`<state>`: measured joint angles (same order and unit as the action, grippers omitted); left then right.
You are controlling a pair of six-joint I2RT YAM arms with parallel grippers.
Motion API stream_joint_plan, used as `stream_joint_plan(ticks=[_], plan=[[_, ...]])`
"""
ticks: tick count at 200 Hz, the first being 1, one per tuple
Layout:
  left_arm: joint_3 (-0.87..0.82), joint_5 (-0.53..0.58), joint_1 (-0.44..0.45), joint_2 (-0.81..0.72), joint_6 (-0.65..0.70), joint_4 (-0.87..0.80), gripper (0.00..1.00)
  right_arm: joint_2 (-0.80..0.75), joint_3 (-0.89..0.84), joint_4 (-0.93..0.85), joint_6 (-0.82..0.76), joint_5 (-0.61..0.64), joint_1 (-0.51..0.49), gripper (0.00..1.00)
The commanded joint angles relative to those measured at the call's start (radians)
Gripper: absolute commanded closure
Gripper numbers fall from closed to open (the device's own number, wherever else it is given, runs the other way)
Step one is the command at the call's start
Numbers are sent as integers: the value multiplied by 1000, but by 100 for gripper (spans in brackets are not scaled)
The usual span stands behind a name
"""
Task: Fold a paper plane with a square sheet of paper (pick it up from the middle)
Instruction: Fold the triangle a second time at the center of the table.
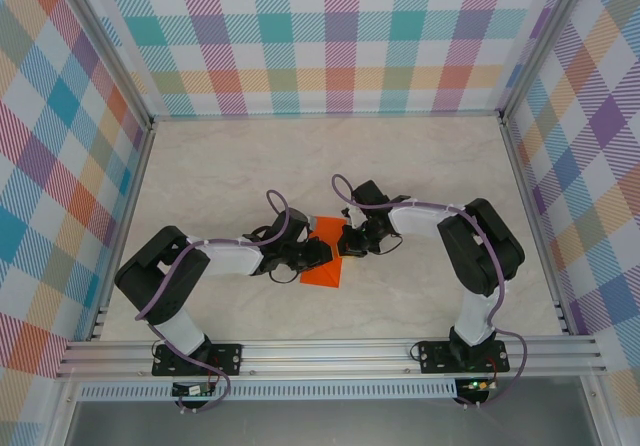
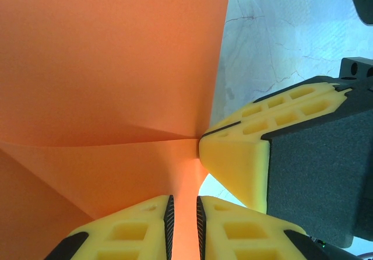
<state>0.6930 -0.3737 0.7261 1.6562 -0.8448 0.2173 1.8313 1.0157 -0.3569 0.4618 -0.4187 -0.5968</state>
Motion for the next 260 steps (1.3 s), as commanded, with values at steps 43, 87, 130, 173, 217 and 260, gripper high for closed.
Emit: stream_joint_plan(ticks=[43,87,130,173,217,260], plan=[[9,1,15,20,12,7,80,37,21,-2,-25,-5,0,95],[6,3,14,21,10,4,80,39,29,-1,-31,-2,0,95],[3,18,13,19,8,-15,81,39,37,-1,-38,-3,0,95],[0,34,14,20,4,-35,82,37,40,-5,-43,1,0,95],[-7,43,14,16,1,-48,83,43,49,-8,-48,1,0,94],[-13,64,18,11,-2,-77,84,42,58,-26,-51,13,0,90]])
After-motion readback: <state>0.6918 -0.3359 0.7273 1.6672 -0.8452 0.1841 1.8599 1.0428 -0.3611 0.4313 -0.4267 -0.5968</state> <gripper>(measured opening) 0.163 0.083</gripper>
